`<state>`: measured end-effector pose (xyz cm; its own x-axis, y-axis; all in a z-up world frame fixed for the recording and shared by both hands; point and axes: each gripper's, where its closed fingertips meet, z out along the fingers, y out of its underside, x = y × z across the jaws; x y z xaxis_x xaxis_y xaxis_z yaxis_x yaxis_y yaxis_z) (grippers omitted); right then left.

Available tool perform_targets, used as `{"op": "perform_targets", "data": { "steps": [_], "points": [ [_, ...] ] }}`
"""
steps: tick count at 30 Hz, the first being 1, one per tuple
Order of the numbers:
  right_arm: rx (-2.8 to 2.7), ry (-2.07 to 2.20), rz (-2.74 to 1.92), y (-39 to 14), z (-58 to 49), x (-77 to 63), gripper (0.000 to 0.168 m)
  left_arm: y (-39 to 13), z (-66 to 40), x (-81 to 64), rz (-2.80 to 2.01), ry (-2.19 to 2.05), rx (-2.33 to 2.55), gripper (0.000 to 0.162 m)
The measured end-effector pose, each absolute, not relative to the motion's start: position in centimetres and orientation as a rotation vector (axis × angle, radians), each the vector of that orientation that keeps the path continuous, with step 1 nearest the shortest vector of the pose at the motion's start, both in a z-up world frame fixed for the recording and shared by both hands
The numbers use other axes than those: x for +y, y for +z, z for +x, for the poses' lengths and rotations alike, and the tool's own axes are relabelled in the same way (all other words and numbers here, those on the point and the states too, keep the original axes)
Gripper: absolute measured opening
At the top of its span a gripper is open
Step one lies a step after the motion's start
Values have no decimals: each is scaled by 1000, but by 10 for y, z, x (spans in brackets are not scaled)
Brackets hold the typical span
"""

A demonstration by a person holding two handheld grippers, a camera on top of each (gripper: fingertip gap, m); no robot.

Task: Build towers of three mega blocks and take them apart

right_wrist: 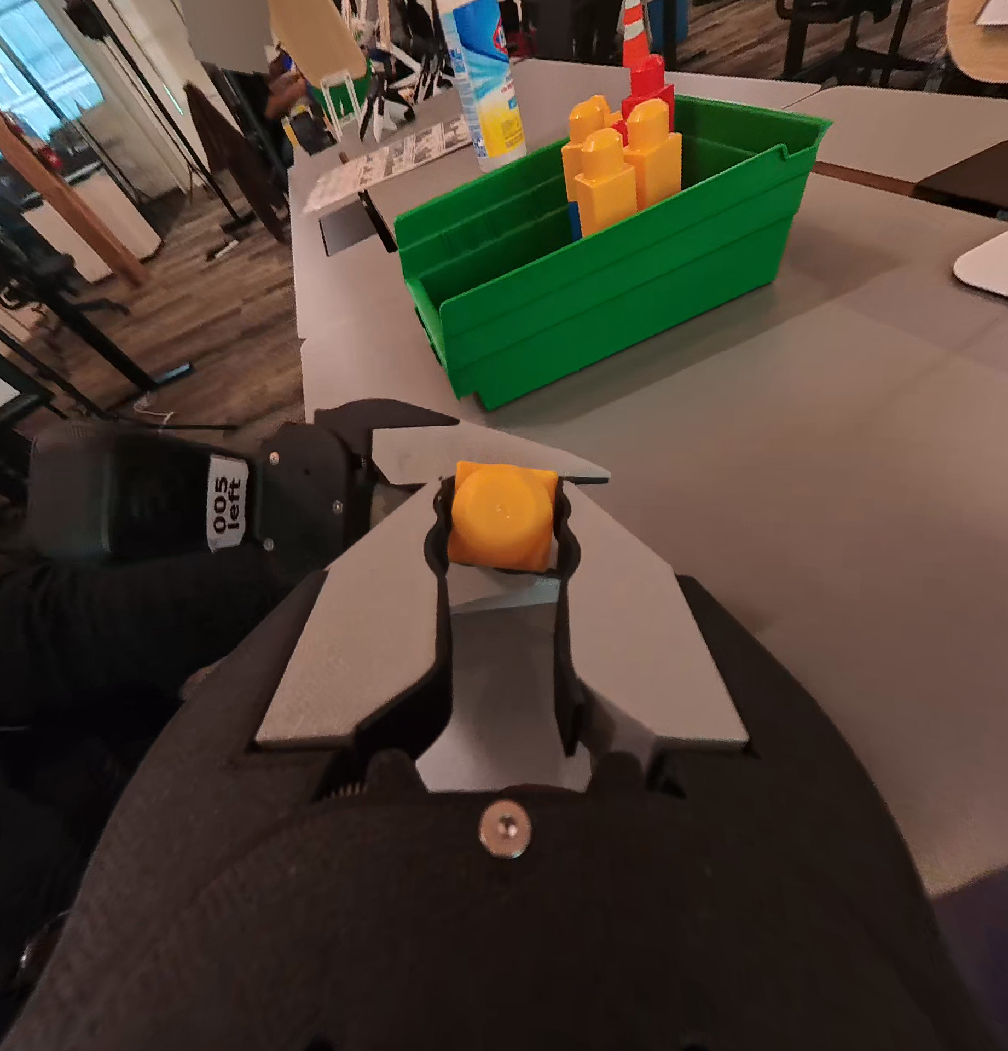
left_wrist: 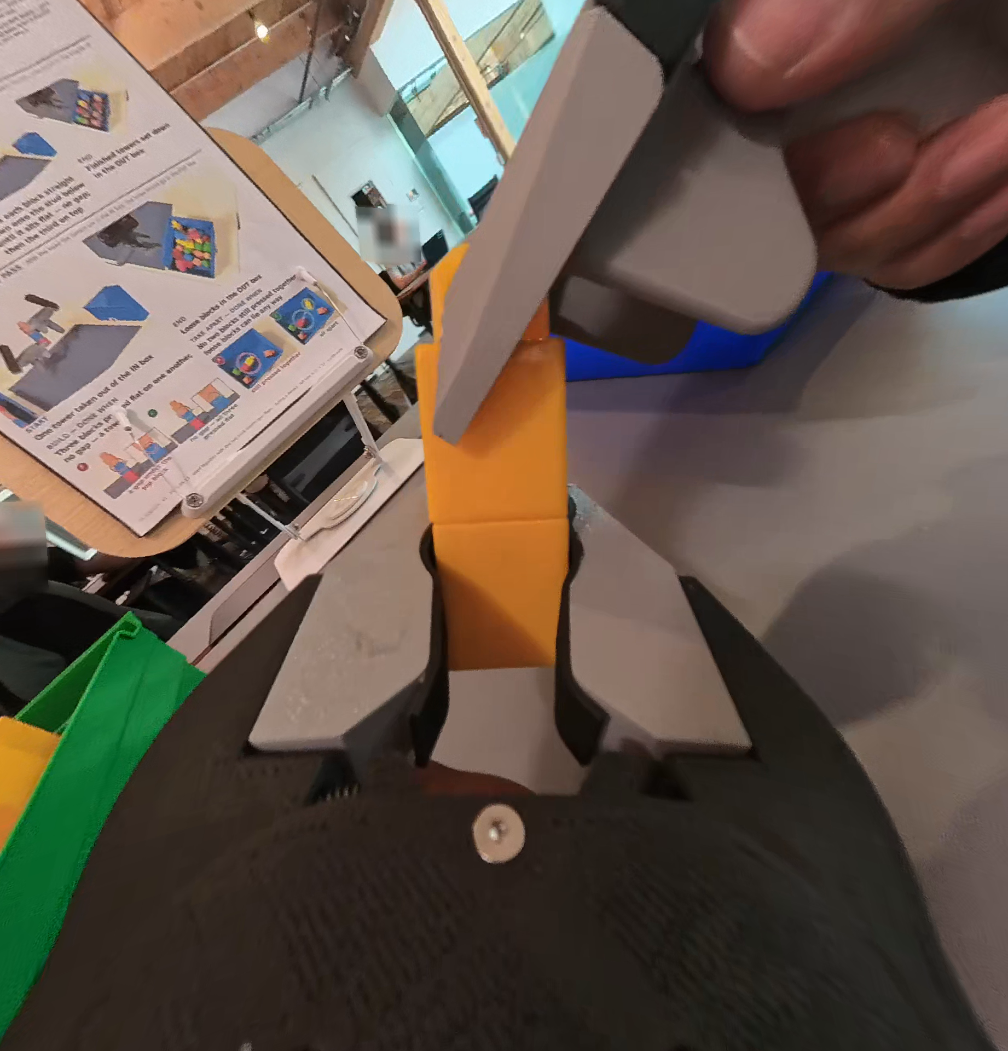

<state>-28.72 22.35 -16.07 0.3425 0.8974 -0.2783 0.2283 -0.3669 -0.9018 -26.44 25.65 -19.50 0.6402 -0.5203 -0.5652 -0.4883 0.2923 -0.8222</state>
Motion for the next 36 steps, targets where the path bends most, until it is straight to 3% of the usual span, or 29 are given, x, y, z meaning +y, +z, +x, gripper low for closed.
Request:
{"op": "perform_targets", "data": {
  "steps": [14,19,23,26,33,36],
  "points": [
    [-1348,892,-1447,-135,-274,185,33,-175,-246,210,-1285,-673,988,37],
    [-744,856,-1502,-84,-205,254,33,-174,-259,229,-1292,-478,912,37],
    [-377,280,-1760,-122,-89,320,34,-176,-258,231,-1284,-410,922,38],
    [-329,146,-1928,-153,-55,332,65,-175,-260,233,-1286,-413,905,37],
    [-833,996,-1813,-133,-211,244,62,-178,-258,234,-1259,-321,931,37],
    [-1027,1055,-1813,-147,-263,212,63,-178,-259,234,-1250,-289,936,37]
  ]
}}
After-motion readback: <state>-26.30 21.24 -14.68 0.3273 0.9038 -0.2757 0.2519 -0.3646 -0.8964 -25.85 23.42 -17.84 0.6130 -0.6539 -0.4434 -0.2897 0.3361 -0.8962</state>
